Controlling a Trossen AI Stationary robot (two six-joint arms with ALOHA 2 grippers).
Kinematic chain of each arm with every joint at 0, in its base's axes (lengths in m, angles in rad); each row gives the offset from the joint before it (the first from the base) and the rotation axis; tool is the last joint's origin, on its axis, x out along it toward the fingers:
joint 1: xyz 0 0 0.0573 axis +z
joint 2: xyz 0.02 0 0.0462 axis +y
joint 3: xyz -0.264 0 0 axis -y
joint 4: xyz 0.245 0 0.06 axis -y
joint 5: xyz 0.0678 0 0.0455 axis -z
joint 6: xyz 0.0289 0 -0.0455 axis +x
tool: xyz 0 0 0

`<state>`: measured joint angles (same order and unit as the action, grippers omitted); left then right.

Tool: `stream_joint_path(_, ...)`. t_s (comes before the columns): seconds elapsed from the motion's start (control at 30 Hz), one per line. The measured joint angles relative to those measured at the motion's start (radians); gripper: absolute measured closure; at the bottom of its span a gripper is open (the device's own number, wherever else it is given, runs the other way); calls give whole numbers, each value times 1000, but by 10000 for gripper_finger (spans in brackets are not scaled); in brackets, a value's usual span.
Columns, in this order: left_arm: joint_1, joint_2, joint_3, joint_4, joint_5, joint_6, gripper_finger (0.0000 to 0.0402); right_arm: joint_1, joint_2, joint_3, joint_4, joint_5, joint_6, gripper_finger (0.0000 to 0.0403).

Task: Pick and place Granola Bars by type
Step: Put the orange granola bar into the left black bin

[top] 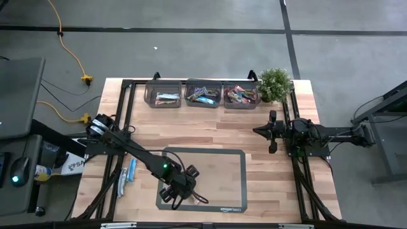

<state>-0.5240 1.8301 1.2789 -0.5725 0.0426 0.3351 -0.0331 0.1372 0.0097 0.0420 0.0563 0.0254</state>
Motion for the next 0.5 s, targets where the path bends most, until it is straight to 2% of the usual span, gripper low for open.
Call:
stream_joint_path(0.17, 0, 15, 0, 13, -4, 27, 111, 0, 5, 0, -1, 0, 0, 401)
stream_joint_path(0.5, 1, 58, -1, 57, -46, 61, 106, 0, 7, 0, -1, 0, 0, 400)
